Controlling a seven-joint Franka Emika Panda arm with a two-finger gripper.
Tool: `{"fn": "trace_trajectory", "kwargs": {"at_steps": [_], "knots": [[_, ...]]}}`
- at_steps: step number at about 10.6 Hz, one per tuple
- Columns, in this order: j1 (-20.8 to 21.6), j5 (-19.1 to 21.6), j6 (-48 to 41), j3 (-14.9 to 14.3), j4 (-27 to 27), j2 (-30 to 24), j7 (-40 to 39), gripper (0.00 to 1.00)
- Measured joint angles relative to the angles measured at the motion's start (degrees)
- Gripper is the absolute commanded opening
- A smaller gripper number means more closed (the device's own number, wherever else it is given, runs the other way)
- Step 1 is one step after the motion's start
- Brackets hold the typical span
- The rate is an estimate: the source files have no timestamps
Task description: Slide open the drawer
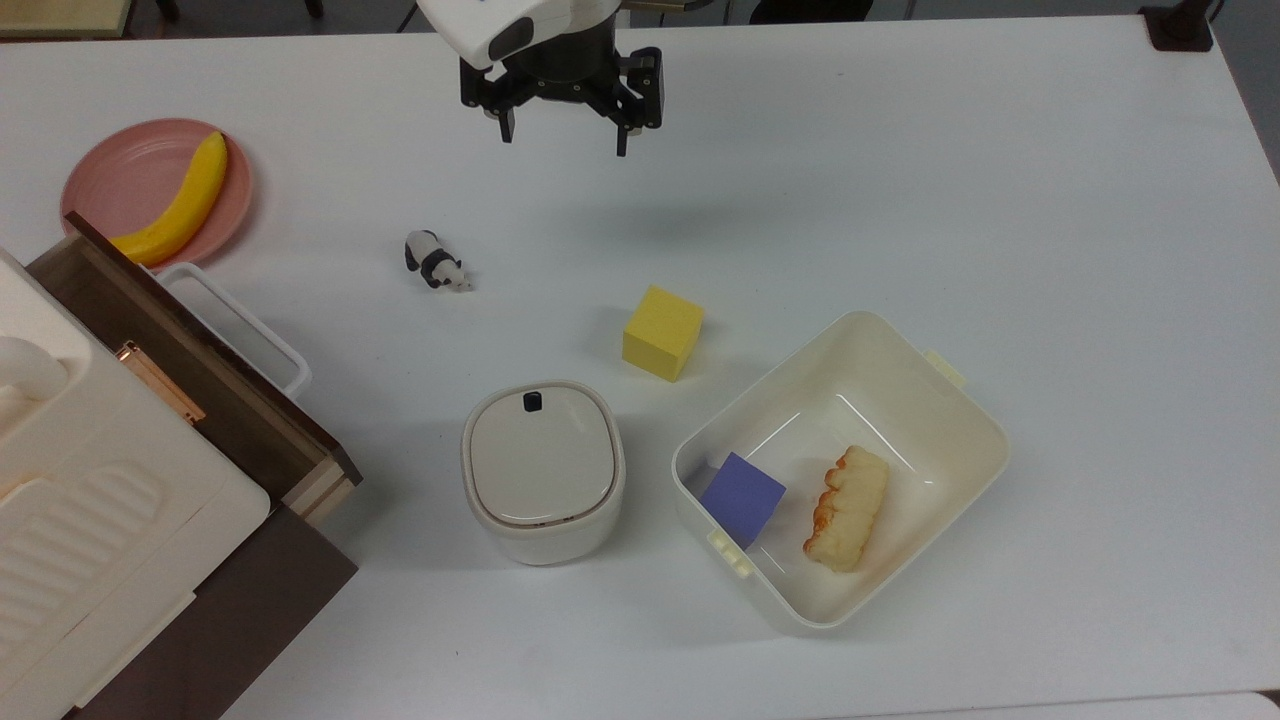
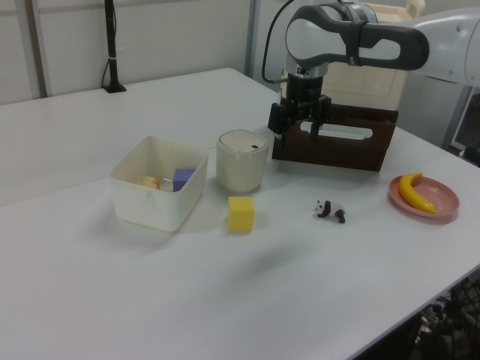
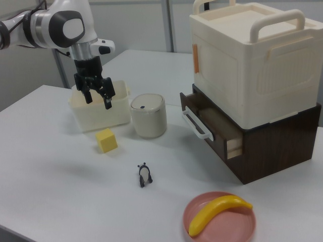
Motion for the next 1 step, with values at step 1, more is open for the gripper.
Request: {"fn": "trace_trajectory", "kwargs": {"at_steps": [1], "knots": [[-0.01,0.0,0.0,0.0,0.0,0.01,0.35,1.0]]}}
